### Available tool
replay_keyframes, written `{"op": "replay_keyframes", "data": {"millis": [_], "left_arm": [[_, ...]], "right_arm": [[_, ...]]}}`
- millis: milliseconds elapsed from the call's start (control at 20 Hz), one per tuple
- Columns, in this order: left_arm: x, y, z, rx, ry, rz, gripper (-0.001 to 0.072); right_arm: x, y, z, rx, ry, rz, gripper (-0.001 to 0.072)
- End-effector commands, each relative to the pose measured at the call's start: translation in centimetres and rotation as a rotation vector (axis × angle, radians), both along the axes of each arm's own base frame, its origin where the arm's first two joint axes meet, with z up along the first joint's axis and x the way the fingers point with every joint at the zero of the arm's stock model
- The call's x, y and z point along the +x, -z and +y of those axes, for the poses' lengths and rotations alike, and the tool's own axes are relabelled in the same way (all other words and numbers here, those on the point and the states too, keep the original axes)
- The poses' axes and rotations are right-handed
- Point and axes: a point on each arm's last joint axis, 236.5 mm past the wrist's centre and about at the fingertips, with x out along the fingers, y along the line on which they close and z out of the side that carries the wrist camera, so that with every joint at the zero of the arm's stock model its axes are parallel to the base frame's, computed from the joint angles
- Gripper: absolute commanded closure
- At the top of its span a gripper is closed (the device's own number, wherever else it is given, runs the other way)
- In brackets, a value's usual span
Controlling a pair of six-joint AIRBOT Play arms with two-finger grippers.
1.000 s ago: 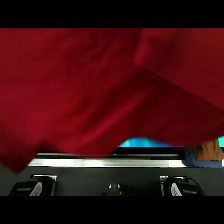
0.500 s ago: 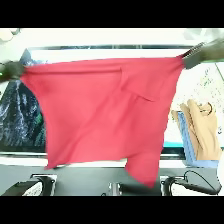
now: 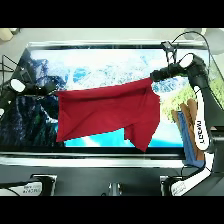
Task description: Fold the shirts.
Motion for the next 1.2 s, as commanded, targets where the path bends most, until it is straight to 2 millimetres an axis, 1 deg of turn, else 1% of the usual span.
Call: {"op": "replay_keyframes", "data": {"millis": [0,50,100,150,200,250,300,350,400,450,500,550,650,750,850,1050,1150], "left_arm": [[-2.1,0.3,1.0,-0.015,0.043,0.131,0.0103],[-3.8,-0.2,2.5,0.026,0.086,0.199,0.0156],[-6.4,-0.3,4.4,0.076,0.118,0.297,0.0363],[-9.2,0.0,5.9,0.116,0.136,0.393,0.0406],[-11.9,0.5,6.8,0.125,0.131,0.471,0.0406],[-14.0,1.2,6.6,0.103,0.13,0.512,0.0405],[-16.3,2.4,5.6,0.065,0.129,0.544,0.038],[-18.8,4.0,3.9,0.007,0.136,0.571,0.0298],[-20.9,5.4,2.0,-0.052,0.16,0.581,0.0234],[-22.6,6.6,0.5,-0.1,0.178,0.579,0.0234],[-24.0,7.6,-0.7,-0.136,0.179,0.574,0.0236],[-24.8,8.4,-1.1,-0.144,0.17,0.567,0.0241],[-25.8,9.7,-1.2,-0.136,0.161,0.561,0.0254],[-26.2,10.5,-1.3,-0.14,0.16,0.569,0.0254],[-25.7,10.9,-1.5,-0.129,0.155,0.542,0.0254],[-23.9,11.1,-1.8,-0.11,0.146,0.471,0.0257],[-23.5,11.1,-1.9,-0.102,0.141,0.454,0.0324]], "right_arm": [[-1.2,-0.7,-1.1,-0.019,-0.035,0.019,0.0298],[-2.5,-1.3,-3.0,-0.055,-0.055,0.041,0.0298],[-4.5,-1.4,-5.3,-0.082,-0.063,0.101,0.0304],[-7.2,-1.0,-7.5,-0.096,-0.075,0.202,0.0331],[-9.6,-0.3,-9.3,-0.103,-0.074,0.3,0.035],[-12.0,0.7,-10.4,-0.099,-0.079,0.398,0.0368],[-13.8,1.7,-10.7,-0.085,-0.097,0.462,0.0369],[-15.2,2.5,-10.6,-0.074,-0.113,0.509,0.0369],[-16.4,3.5,-10.2,-0.061,-0.116,0.54,0.0369],[-17.0,4.1,-9.7,-0.046,-0.12,0.549,0.0369],[-17.5,4.6,-9.1,-0.022,-0.125,0.553,0.0369],[-18.0,5.0,-8.8,-0.015,-0.137,0.56,0.0369],[-18.5,5.4,-8.7,-0.011,-0.144,0.575,0.0369],[-18.5,5.5,-8.7,-0.009,-0.142,0.572,0.0369],[-18.4,5.5,-8.7,-0.011,-0.141,0.568,0.0368],[-18.1,5.5,-8.8,-0.015,-0.136,0.559,0.0368],[-18.1,5.5,-8.8,-0.015,-0.137,0.559,0.0368]]}}
